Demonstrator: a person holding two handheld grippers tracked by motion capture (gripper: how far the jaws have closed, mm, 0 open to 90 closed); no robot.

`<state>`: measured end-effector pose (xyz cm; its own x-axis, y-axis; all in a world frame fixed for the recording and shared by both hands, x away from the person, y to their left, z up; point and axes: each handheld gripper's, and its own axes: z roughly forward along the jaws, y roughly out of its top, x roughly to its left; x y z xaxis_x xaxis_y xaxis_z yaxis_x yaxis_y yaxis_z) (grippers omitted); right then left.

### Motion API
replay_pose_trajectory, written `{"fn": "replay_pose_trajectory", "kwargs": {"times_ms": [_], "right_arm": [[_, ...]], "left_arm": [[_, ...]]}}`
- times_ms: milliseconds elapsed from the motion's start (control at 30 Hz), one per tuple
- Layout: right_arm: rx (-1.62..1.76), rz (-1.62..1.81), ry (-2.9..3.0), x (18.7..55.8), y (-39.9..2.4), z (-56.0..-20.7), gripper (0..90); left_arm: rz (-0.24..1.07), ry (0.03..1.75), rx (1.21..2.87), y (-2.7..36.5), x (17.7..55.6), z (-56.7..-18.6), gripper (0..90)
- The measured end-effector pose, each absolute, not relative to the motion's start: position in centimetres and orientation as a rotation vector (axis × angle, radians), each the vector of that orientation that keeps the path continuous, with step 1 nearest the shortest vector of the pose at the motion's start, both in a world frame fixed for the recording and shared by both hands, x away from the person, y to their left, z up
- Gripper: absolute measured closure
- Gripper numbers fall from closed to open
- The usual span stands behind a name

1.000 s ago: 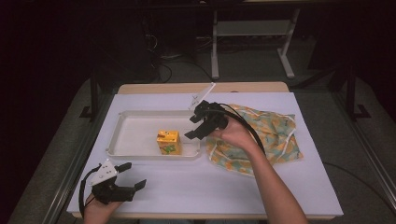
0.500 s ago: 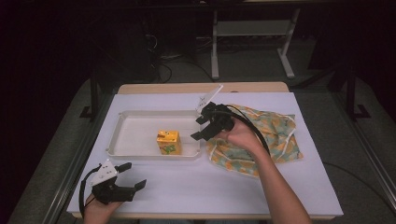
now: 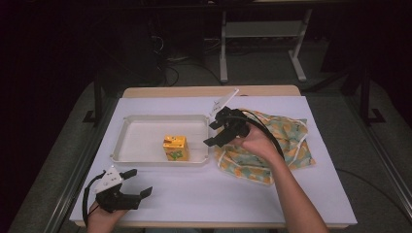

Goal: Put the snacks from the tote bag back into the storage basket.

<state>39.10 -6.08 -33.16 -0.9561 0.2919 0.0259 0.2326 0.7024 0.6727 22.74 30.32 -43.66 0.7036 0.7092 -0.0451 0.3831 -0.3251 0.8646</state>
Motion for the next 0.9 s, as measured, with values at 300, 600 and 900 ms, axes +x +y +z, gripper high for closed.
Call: {"fn": "replay_pose_trajectory", "kwargs": {"times_ms": [300, 600, 900], "right_arm": [[0.477, 1.089, 2.831, 38.9, -7.0, -33.8, 30.9], [0.472, 1.096, 2.812, 38.8, -7.8, -33.8, 30.6], [0.529, 1.096, 2.819, 38.5, -9.0, -34.5, 30.5]], "left_arm": [[0.425, 0.843, 1.953, 30.3, 22.8, -43.7, 13.2], [0.428, 0.838, 1.961, 30.3, 22.8, -43.7, 13.2], [0.426, 0.843, 1.961, 30.2, 22.8, -43.7, 13.2]]}}
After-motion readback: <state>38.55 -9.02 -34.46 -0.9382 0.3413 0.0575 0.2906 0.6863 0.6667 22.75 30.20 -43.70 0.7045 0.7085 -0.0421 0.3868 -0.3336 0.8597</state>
